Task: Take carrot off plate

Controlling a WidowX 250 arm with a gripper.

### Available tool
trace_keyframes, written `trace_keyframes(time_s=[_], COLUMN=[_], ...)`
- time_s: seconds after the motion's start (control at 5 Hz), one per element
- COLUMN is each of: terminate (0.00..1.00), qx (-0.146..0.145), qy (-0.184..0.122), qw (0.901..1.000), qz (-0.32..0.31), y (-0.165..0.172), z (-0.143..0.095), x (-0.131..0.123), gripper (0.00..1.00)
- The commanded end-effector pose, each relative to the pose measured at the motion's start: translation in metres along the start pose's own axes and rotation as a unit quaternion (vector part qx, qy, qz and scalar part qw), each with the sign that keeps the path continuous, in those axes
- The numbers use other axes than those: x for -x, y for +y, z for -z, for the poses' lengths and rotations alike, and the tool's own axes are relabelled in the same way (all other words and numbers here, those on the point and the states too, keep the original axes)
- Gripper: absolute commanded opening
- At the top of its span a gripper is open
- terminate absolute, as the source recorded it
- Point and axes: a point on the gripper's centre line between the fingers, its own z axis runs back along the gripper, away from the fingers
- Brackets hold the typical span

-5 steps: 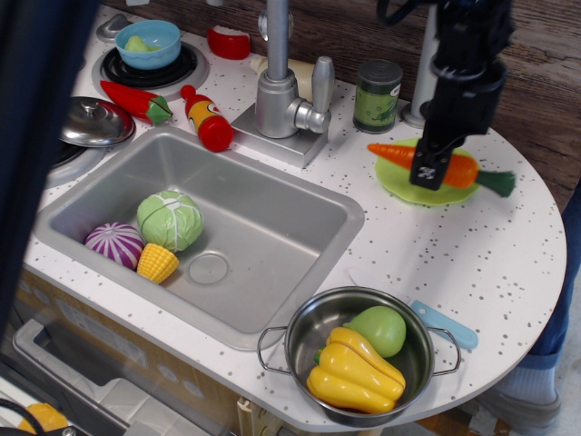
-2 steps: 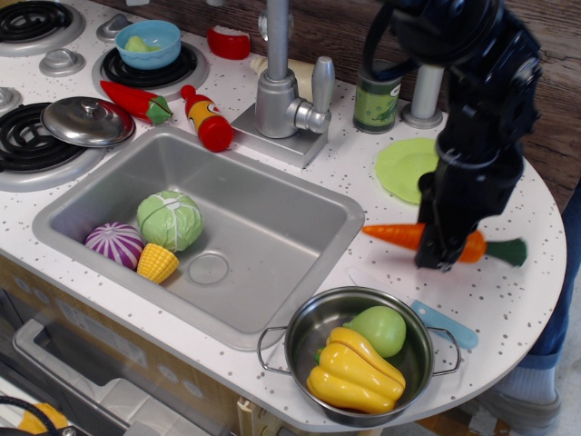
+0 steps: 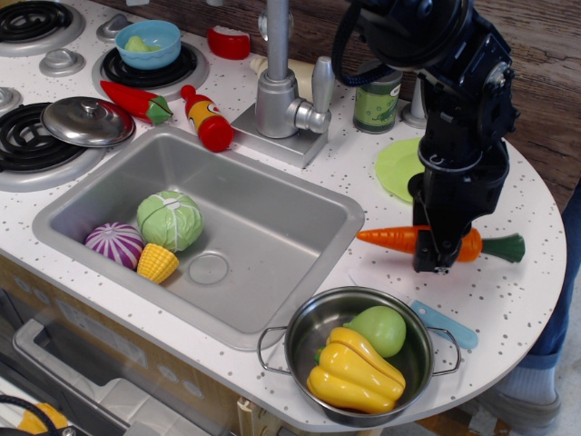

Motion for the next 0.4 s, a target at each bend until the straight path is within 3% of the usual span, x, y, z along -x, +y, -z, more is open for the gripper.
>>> trace_keyframes(time_s=[0.0, 0.2], terminate=[0.00, 1.00], qx=[-0.022, -0.022], qy=[-0.032, -0.032], qw=[0.9992, 0.9992], qz=[0.006, 0.006], y=[0.0127, 0.0127], z=[-0.0193, -0.0193], x=[-0.0046, -0.0046], gripper=[1.00, 1.00])
